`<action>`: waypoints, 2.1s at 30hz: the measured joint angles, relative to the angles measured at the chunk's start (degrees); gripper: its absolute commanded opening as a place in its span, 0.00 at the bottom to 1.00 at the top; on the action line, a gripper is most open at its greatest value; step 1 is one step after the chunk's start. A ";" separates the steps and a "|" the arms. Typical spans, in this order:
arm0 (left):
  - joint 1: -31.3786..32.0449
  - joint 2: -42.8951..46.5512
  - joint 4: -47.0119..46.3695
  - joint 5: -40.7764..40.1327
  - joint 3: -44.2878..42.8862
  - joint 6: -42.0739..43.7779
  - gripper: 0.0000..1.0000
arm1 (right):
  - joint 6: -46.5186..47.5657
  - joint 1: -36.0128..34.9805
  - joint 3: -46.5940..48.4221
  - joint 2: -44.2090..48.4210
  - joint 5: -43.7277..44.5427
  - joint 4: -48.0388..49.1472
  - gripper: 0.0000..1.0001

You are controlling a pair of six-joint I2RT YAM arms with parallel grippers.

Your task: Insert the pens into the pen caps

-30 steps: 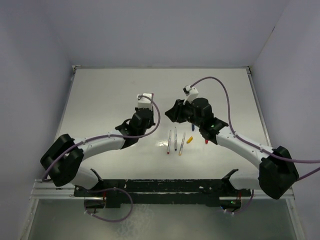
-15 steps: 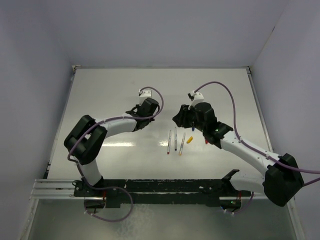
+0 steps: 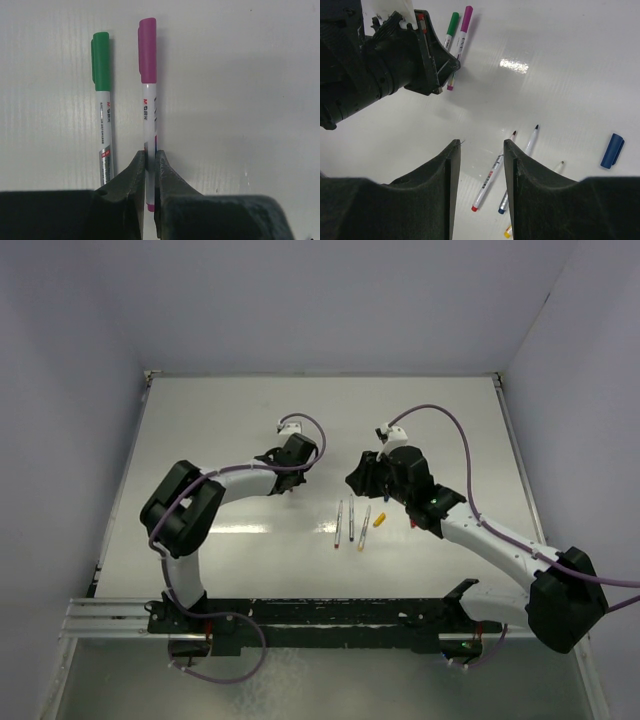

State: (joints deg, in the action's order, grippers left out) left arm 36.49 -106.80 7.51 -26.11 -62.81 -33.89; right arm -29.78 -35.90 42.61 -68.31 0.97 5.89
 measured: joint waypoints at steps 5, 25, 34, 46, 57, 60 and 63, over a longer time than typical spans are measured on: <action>0.00 -0.70 0.63 0.20 -0.24 -0.04 0.20 | 0.00 0.00 0.00 0.00 0.00 0.00 0.42; 0.04 6.10 2.29 2.43 -0.74 0.76 0.34 | -0.46 0.00 -0.92 -0.33 3.74 0.00 0.59; 3.63 13.97 1.57 2.99 0.15 1.60 0.35 | -2.25 2.58 -1.16 -0.11 13.22 -2.56 0.64; 15.80 16.24 1.57 5.64 8.31 1.57 0.39 | -6.19 20.15 -6.03 3.50 12.96 -9.70 0.59; 20.90 16.11 -0.02 9.20 8.83 1.57 0.46 | -7.41 21.35 -9.16 3.06 12.26 -10.32 0.55; 21.57 14.47 -0.63 9.68 8.81 1.57 0.47 | -7.58 21.35 -9.70 3.52 11.74 -10.27 0.54; 22.16 11.82 -0.59 9.92 8.79 1.57 0.47 | -7.65 21.35 -10.49 4.76 11.52 -10.32 0.54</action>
State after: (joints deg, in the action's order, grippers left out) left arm 58.65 -94.98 6.92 -16.19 -54.02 -32.32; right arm -37.43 -14.55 32.12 -63.55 12.49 -4.43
